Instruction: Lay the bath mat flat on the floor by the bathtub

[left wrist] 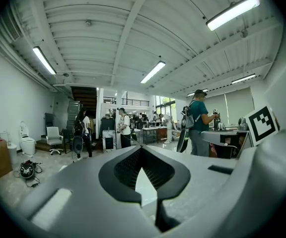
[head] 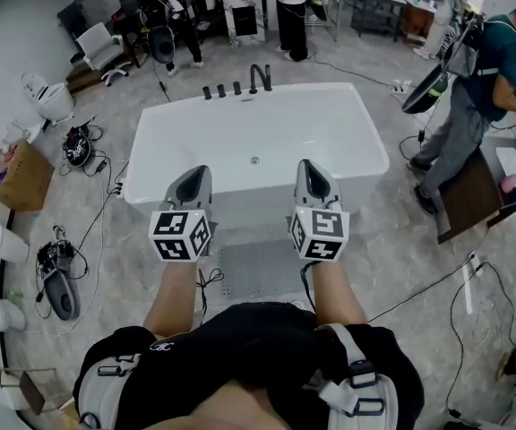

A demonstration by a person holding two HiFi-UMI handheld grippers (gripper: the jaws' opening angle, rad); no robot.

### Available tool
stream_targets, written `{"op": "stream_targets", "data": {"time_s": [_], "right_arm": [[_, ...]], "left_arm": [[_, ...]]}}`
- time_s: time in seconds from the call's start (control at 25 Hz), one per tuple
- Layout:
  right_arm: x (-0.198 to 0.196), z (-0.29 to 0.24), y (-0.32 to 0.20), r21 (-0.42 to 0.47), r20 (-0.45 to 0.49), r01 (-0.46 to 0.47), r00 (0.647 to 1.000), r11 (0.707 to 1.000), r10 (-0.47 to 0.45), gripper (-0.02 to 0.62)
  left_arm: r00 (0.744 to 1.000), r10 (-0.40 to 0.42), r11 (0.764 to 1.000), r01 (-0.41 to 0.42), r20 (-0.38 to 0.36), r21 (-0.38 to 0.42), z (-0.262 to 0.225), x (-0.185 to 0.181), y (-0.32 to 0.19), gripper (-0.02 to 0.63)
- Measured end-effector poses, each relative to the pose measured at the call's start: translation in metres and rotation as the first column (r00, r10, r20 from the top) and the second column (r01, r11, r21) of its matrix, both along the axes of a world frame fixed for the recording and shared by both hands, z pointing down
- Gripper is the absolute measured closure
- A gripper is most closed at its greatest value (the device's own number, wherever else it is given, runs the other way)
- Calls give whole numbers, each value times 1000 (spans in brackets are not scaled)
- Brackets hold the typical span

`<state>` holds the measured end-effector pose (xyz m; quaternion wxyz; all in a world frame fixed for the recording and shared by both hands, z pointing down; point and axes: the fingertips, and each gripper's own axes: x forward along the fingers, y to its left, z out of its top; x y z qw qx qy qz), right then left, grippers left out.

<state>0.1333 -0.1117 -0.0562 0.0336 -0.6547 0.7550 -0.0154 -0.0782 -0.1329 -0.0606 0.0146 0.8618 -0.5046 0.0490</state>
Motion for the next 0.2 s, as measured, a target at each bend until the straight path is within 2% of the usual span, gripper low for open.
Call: {"op": "stream_targets", "data": {"time_s": [0.2], "right_arm": [[-3,-1,4,2,-8,12,1000,1000,-12,591]], "left_arm": [[1000,-10,1000,10,2,-13,4,-1,1,601]]}}
